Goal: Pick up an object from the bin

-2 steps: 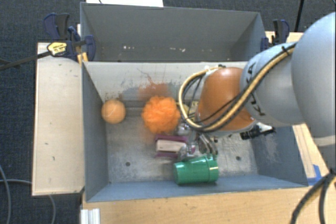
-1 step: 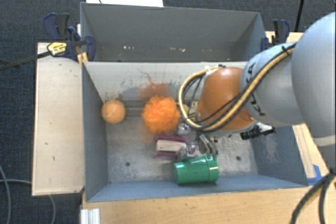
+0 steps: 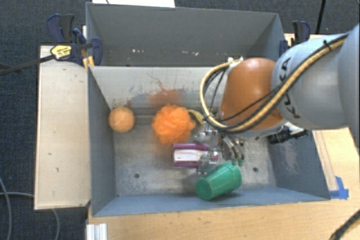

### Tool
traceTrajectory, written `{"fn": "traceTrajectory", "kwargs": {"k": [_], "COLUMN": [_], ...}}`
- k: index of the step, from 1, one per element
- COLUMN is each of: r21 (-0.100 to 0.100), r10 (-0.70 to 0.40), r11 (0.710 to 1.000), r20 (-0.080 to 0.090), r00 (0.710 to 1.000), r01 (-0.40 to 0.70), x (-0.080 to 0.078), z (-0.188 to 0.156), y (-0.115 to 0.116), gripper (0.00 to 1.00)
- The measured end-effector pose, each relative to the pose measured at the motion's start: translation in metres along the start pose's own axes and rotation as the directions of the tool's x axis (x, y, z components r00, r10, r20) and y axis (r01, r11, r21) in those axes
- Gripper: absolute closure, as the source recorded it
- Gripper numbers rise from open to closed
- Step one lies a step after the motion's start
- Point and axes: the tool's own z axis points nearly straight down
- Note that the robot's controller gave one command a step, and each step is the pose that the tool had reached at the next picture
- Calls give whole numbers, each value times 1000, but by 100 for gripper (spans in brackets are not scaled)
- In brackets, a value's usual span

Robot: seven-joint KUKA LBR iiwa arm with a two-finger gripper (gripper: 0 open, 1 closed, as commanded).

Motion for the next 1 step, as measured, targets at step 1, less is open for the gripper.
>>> {"fn": "traceTrajectory", "kwargs": {"k": [1], "r21": [-4], "r10": [16], "r11": [1000], "r20": [18], "r00": [1000], "r01": [-15], "x": [-33], "z": [4], "y": [38], "gripper": [100]}}
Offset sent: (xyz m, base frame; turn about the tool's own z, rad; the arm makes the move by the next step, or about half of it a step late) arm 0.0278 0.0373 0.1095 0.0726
